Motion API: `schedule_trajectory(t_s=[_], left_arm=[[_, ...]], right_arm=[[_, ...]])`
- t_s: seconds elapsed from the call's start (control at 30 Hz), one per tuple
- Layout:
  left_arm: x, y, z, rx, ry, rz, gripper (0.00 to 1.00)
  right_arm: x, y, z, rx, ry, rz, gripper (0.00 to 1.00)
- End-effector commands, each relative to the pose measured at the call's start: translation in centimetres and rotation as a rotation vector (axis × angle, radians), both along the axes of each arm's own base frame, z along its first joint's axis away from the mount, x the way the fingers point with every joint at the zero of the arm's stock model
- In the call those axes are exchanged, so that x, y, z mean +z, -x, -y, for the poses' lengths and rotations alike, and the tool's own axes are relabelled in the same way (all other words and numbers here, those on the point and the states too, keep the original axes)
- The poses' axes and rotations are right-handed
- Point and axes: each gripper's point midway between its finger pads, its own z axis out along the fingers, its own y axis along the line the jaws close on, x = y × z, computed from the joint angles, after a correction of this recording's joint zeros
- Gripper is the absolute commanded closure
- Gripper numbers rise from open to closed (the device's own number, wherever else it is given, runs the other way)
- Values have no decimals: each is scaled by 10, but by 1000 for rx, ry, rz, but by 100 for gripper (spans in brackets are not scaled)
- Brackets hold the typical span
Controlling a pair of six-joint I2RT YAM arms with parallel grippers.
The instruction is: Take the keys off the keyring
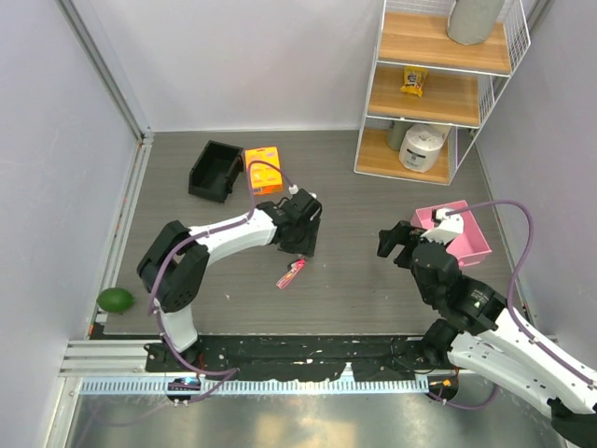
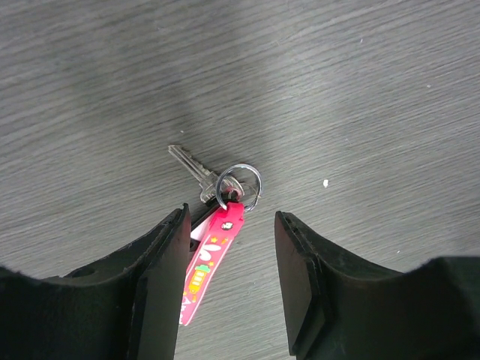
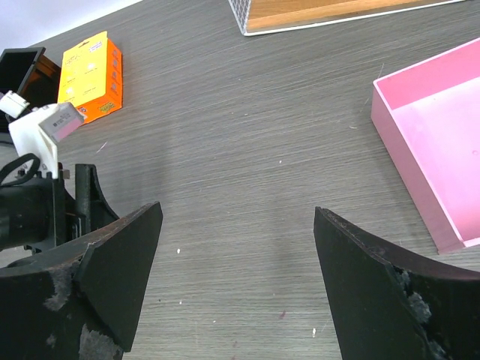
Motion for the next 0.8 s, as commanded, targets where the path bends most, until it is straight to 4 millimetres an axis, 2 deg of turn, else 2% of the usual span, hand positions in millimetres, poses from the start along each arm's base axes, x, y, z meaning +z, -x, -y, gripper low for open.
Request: schedule_trajectory(t_s=[0.0,0.4,0.6,0.67,0.77], left_arm=[[-2,1,12,-1,3,-5,46],[-21,-4,13,5,-35,-21,50],[-28,-8,14,20,-44,-21,58],[-28,-9,9,32,-58,-12,69],[-18,-10,7,27,-37,19,94]], right_arm=[[6,-1,7,-30,1,30,11],[10,2,8,-23,-19,39,11],[8,2,8,-22,-16,34,11],[9,2,8,-20,-19,36,11],[9,2,8,-21,-19,34,11]])
